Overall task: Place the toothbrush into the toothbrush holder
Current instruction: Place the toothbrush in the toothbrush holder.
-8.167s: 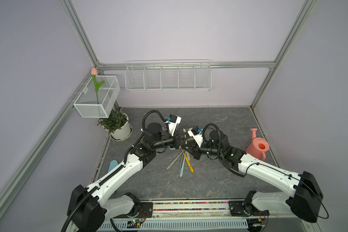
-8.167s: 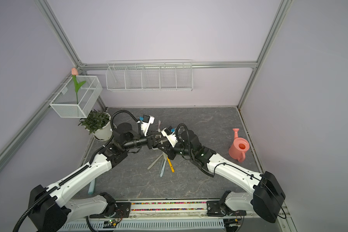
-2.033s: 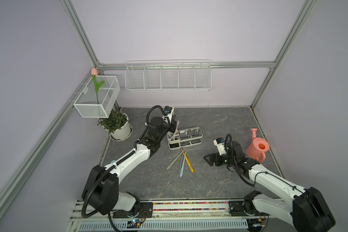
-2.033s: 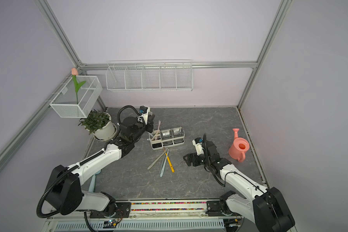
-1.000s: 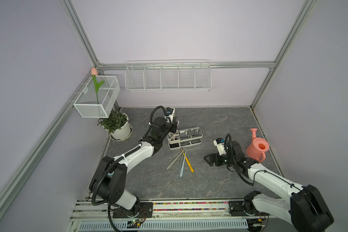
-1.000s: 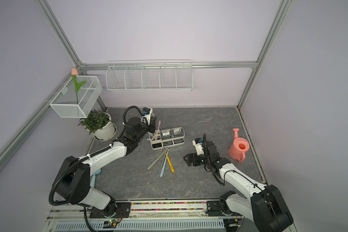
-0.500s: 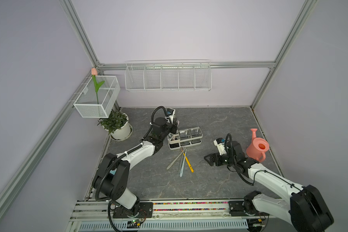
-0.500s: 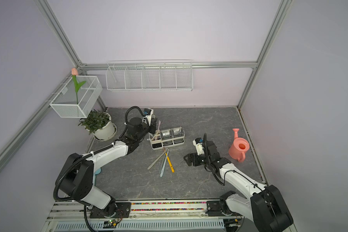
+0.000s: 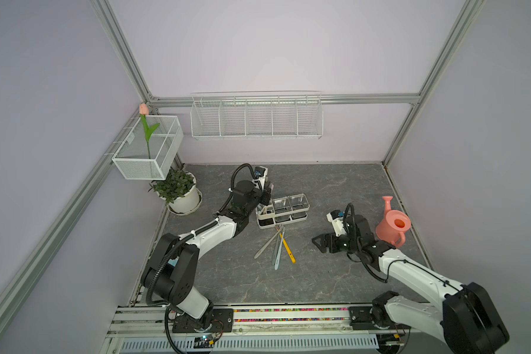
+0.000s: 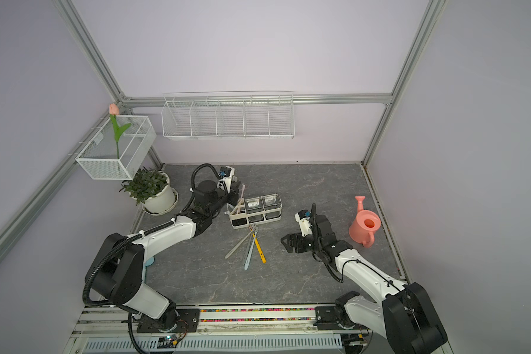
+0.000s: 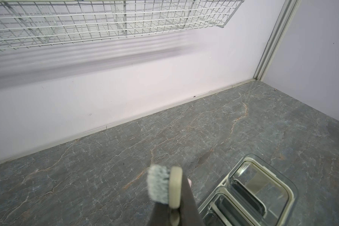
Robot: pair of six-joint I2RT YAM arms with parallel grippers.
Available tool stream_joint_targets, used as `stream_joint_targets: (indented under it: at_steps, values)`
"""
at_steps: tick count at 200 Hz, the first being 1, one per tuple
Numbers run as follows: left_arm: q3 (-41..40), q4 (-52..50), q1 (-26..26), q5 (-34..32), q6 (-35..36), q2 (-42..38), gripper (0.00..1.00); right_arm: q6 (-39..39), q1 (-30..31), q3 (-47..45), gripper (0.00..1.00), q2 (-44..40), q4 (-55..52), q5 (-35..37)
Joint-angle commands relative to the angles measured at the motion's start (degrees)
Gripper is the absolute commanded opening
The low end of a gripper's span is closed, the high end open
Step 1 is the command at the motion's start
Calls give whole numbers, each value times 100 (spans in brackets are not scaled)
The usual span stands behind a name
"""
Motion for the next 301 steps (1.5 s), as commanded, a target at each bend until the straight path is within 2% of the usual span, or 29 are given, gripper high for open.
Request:
stream_joint_targets:
  at_steps: [1,301]
  values:
    - [-65,153,35,119,15,98,0,28,-26,-65,92,-88,-14,-79]
    - [-118,22,40,170,457,201,0,-46,-159,22,92,-64,-76,-181]
